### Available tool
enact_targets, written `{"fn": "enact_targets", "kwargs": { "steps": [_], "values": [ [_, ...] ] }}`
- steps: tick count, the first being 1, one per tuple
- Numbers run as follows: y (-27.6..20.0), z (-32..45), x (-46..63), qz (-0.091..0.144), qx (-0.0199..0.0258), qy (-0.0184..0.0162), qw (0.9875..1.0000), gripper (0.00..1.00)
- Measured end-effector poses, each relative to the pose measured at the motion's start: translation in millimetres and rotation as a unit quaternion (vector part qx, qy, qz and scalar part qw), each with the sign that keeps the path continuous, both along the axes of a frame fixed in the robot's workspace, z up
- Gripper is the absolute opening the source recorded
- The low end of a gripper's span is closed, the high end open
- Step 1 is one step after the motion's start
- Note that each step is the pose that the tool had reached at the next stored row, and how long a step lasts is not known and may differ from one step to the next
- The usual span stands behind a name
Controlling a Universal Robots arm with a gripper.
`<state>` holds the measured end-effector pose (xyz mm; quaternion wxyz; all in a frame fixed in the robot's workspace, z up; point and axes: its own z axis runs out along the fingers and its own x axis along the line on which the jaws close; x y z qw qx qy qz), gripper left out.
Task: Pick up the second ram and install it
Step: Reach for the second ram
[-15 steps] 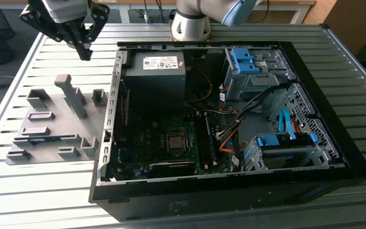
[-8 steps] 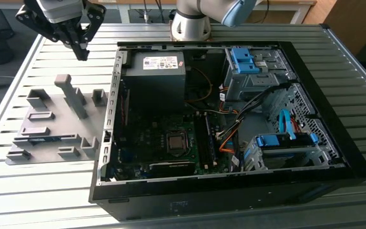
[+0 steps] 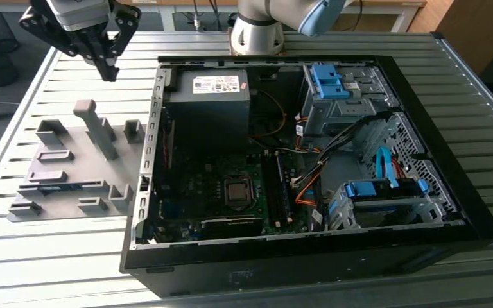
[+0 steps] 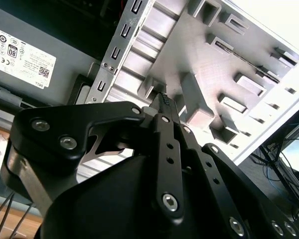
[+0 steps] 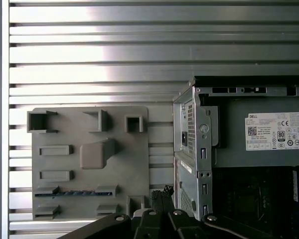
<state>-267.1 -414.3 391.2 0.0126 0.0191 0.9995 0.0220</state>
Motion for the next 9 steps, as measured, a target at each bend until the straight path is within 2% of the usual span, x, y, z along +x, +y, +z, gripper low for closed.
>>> {"fn": "enact_targets", "kwargs": {
  "steps": [9],
  "values": [
    [0.0, -0.2, -3.8, 0.000, 0.0000, 0.0000, 1.0000, 0.11]
  ]
}}
